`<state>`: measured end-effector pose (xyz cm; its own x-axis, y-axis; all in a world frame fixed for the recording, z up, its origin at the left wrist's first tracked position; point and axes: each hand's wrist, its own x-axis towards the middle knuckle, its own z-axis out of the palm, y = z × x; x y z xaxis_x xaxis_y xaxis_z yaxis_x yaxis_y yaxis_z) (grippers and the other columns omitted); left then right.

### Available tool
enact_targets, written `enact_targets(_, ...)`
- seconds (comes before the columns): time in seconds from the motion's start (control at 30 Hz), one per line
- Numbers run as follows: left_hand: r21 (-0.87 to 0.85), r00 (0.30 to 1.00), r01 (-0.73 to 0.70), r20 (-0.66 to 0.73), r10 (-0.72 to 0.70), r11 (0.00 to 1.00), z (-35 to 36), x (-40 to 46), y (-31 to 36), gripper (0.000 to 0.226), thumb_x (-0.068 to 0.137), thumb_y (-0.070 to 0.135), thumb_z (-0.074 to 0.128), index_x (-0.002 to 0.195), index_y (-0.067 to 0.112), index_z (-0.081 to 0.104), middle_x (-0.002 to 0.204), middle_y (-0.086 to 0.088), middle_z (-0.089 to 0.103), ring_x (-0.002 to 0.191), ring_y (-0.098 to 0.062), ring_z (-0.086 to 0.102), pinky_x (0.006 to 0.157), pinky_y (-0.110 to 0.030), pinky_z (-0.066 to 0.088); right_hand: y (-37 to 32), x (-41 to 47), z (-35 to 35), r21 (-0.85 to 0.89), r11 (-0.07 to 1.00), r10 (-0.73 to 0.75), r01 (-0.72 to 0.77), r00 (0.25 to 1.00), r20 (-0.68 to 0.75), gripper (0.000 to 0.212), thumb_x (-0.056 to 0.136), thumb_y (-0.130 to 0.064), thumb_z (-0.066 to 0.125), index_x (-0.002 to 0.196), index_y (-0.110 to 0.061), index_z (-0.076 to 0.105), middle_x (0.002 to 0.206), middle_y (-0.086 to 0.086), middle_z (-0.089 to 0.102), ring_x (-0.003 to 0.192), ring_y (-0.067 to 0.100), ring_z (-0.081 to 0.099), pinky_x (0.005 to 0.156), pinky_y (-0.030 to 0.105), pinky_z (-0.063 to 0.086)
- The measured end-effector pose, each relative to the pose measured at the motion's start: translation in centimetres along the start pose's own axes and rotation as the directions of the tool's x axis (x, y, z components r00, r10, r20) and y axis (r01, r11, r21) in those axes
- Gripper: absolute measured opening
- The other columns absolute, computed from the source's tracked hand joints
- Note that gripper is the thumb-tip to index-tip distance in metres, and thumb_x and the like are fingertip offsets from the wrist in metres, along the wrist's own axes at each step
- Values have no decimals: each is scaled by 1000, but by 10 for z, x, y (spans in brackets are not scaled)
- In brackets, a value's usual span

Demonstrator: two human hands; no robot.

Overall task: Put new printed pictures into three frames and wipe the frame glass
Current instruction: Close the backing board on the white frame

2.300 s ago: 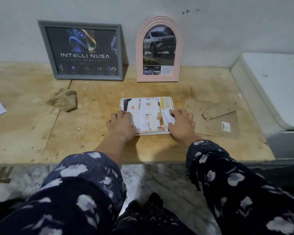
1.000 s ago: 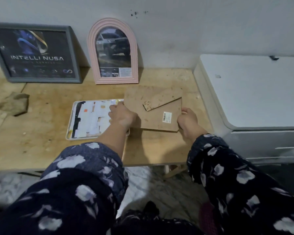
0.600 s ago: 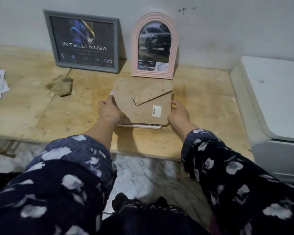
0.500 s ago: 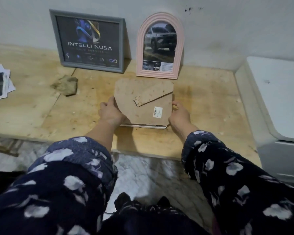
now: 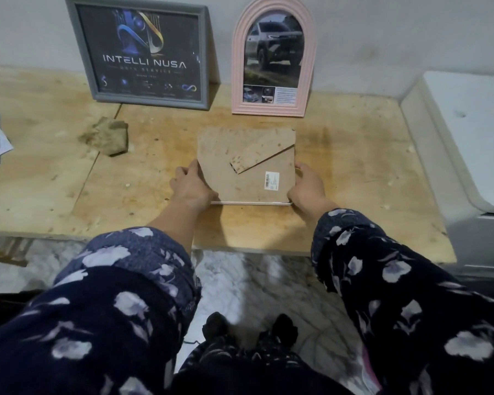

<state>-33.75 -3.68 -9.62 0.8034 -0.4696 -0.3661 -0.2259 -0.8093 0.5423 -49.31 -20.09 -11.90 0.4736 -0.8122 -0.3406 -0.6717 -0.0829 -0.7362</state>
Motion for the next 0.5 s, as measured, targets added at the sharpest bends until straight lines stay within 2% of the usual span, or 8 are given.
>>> enact_targets(0.07, 50, 1000, -2, 4, 2, 999, 0, 2, -2, 76, 80, 21, 76, 141, 21, 31, 138, -13, 30, 127, -37, 29, 104, -48, 33, -2, 0, 0, -49, 999, 14, -14, 1000, 12, 70, 82, 13, 49, 143, -19, 38, 127, 6, 54, 99, 23, 57, 79, 30, 55)
enact_targets(0.13, 75, 1000, 2, 26, -4, 997, -1, 2, -3, 73, 78, 21, 77, 137, 20, 34, 135, -12, 30, 125, -37, 29, 103, -47, 33, -3, -1, 2, -81, 996, 34, -32, 999, 21, 70, 82, 14, 47, 143, -20, 40, 126, 8, 54, 94, 23, 57, 75, 32, 56)
enact_targets(0.23, 66, 997, 14, 69, -19, 998, -1, 4, -2, 70, 76, 19, 79, 132, 17, 37, 131, -11, 28, 120, -35, 30, 101, -44, 35, -4, 0, 6, -138, 989, 64, -59, 997, 33, 75, 80, 12, 46, 145, -23, 37, 132, 9, 52, 103, 29, 60, 82, 37, 56)
enact_targets(0.37, 107, 994, 29, 105, -40, 994, -2, 5, -1, 72, 77, 19, 78, 136, 13, 36, 131, -9, 24, 120, -34, 32, 102, -40, 35, -6, -2, 5, -213, 976, 56, -39, 996, 74, 71, 81, 10, 45, 144, -23, 42, 132, 10, 53, 102, 31, 61, 83, 40, 57)
enact_targets(0.5, 126, 990, 24, 132, -40, 992, -2, 6, 0, 52, 83, 17, 71, 124, 6, 40, 128, -10, 28, 116, -33, 39, 103, -41, 40, -7, -5, -2, -440, 897, 13, 45, 992, 129, 58, 88, 6, 48, 143, -12, 42, 136, 9, 54, 116, 28, 56, 95, 32, 49)
